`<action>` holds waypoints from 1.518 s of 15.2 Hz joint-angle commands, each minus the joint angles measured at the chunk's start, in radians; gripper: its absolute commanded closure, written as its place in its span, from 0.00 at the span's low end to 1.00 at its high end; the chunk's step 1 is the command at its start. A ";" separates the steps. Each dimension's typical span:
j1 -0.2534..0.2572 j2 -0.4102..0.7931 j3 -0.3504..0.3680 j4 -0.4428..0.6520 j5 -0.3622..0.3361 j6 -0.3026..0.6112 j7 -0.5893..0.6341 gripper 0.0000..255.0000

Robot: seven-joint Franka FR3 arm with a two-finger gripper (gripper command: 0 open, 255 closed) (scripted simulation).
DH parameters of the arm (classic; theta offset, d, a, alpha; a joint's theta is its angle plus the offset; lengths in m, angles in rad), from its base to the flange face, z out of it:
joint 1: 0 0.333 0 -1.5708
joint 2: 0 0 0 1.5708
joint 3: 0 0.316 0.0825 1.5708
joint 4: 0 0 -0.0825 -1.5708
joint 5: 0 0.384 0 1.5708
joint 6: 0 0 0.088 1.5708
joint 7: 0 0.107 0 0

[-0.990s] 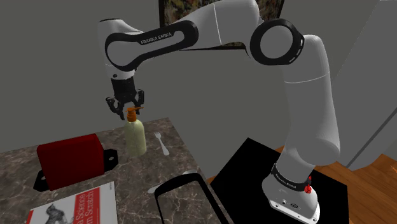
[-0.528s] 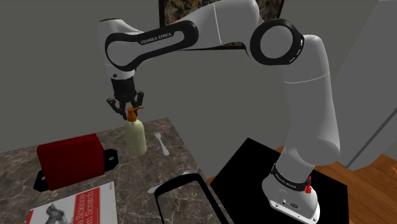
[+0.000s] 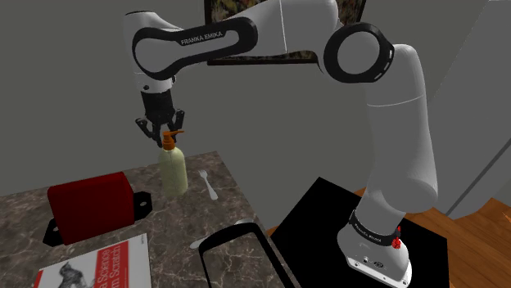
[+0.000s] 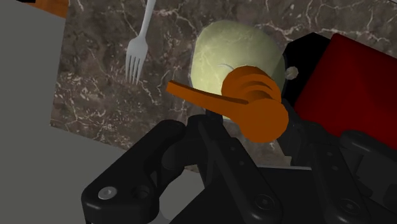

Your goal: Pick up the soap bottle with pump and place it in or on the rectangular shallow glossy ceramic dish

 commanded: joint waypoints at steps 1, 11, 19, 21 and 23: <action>0.003 -0.001 0.001 0.027 0.001 -0.028 0.000 1.00; 0.014 0.002 0.004 0.168 0.001 -0.164 -0.002 1.00; 0.017 -0.071 0.016 0.151 0.019 -0.219 0.015 1.00; 0.012 -0.155 0.028 0.045 0.042 -0.193 0.031 1.00; 0.010 -0.232 0.038 -0.047 0.065 -0.175 0.045 1.00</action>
